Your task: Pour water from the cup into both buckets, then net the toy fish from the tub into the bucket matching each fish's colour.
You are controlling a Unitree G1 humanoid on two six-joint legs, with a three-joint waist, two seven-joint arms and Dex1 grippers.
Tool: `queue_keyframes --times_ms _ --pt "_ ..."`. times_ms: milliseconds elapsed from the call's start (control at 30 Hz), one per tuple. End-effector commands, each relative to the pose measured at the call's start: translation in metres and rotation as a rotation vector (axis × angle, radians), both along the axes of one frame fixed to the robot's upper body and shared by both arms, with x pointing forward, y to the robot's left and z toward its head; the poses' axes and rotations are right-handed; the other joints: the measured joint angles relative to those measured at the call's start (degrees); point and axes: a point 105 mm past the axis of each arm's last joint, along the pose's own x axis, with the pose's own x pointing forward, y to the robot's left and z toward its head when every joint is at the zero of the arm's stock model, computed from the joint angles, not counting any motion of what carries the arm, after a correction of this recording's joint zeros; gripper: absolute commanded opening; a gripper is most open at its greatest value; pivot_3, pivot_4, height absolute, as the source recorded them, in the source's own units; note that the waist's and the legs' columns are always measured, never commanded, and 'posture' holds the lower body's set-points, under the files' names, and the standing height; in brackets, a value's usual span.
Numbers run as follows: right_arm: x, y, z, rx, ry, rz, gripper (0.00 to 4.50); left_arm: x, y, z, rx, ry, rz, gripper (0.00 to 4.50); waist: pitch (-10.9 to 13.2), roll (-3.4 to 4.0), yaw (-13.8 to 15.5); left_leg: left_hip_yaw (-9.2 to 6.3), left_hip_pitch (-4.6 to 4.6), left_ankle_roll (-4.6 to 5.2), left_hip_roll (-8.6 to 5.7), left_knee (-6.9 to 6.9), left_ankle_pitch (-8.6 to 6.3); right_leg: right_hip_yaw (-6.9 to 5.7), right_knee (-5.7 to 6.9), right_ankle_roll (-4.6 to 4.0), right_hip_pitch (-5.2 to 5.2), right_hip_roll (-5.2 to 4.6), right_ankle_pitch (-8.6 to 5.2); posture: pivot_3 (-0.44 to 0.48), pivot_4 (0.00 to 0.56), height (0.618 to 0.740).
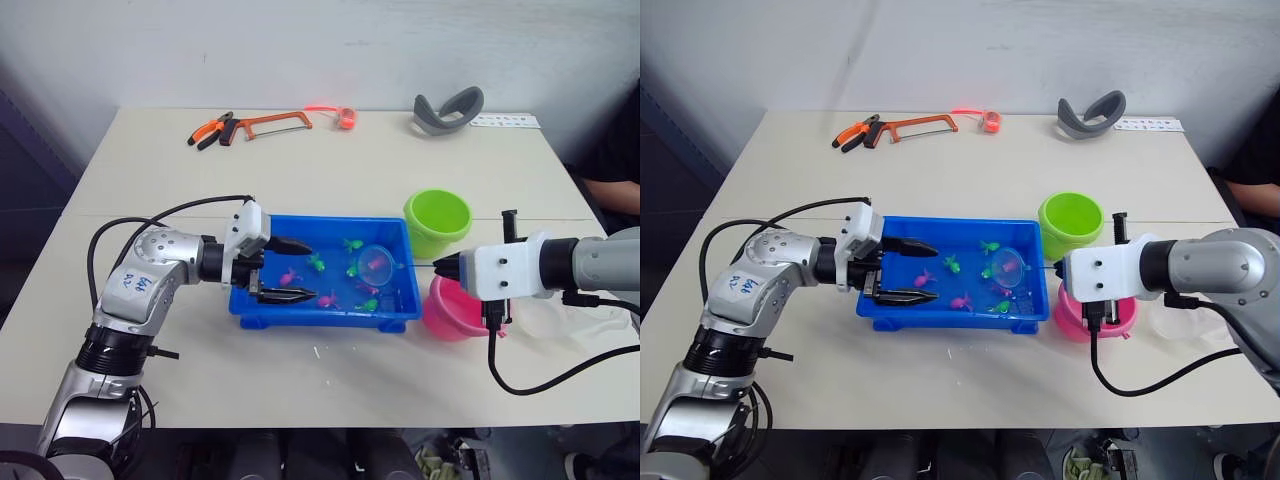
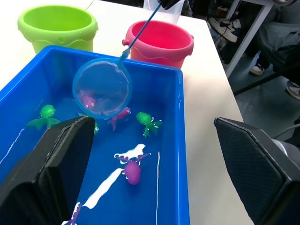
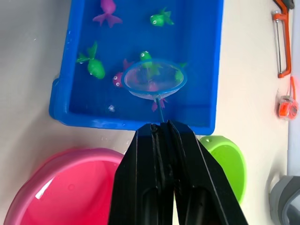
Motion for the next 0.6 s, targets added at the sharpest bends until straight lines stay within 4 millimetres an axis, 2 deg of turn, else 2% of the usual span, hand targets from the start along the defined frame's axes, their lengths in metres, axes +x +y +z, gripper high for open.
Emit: queue_keyframes --times_ms 33,200,600 --pt "0.002 0.001 0.006 -0.011 -0.053 0.017 0.00 -0.004 0.001 0.011 -0.011 -0.047 -0.013 4.44 0.00 0.00 0.00 0.00 0.00 0.00 0.00 0.00 0.00 0.00 0.00 0.00 0.00 0.00 0.00 0.000 0.150 0.740" --pt "0.005 0.001 0.006 -0.009 -0.067 0.014 0.00 -0.004 0.002 0.012 -0.012 -0.047 -0.004 4.44 0.00 0.00 0.00 0.00 0.00 -0.01 0.00 0.01 0.00 -0.02 0.02 0.00 0.00 0.00 0.00 0.000 0.150 0.740" --pt "0.012 -0.010 -0.009 -0.134 -0.113 0.069 0.00 -0.002 0.003 0.012 -0.015 -0.051 0.010 4.44 0.00 0.00 -0.02 0.03 0.01 -0.01 0.00 0.02 0.01 -0.05 0.03 0.00 -0.01 0.01 0.00 0.000 0.150 0.740"
